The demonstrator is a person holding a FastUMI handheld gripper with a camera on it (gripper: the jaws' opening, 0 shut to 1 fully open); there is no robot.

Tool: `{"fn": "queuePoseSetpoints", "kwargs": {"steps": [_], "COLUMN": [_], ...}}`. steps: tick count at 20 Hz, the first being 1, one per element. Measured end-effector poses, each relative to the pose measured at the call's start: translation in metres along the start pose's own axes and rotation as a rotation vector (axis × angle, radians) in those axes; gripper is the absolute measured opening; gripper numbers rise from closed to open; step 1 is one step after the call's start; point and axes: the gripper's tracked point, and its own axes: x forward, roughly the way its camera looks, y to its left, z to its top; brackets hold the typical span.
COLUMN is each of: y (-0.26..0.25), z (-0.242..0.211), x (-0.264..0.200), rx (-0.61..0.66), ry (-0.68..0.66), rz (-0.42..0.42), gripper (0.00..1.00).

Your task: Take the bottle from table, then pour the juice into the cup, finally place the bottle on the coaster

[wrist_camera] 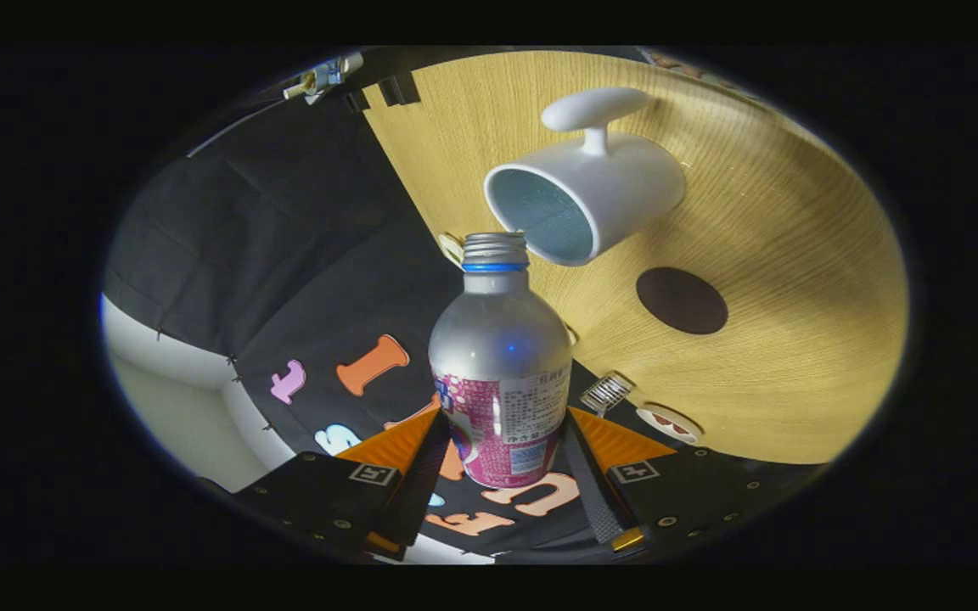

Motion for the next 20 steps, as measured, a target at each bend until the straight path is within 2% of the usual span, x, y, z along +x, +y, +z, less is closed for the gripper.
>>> {"fn": "queuePoseSetpoints", "kwargs": {"steps": [3,7,14,17,20], "y": [-0.003,-0.013,-0.022,-0.017,-0.024], "z": [0.000,0.002,0.013,0.015,0.012], "x": [0.000,0.000,0.001,-0.002,0.007], "rx": [-0.026,-0.163,-0.502,-0.641,-0.832], "ry": [0.001,0.002,-0.002,0.000,-0.001], "rz": [0.001,-0.016,-0.050,-0.031,-0.049], "gripper": [0.76,0.76,0.76,0.76,0.76]}}
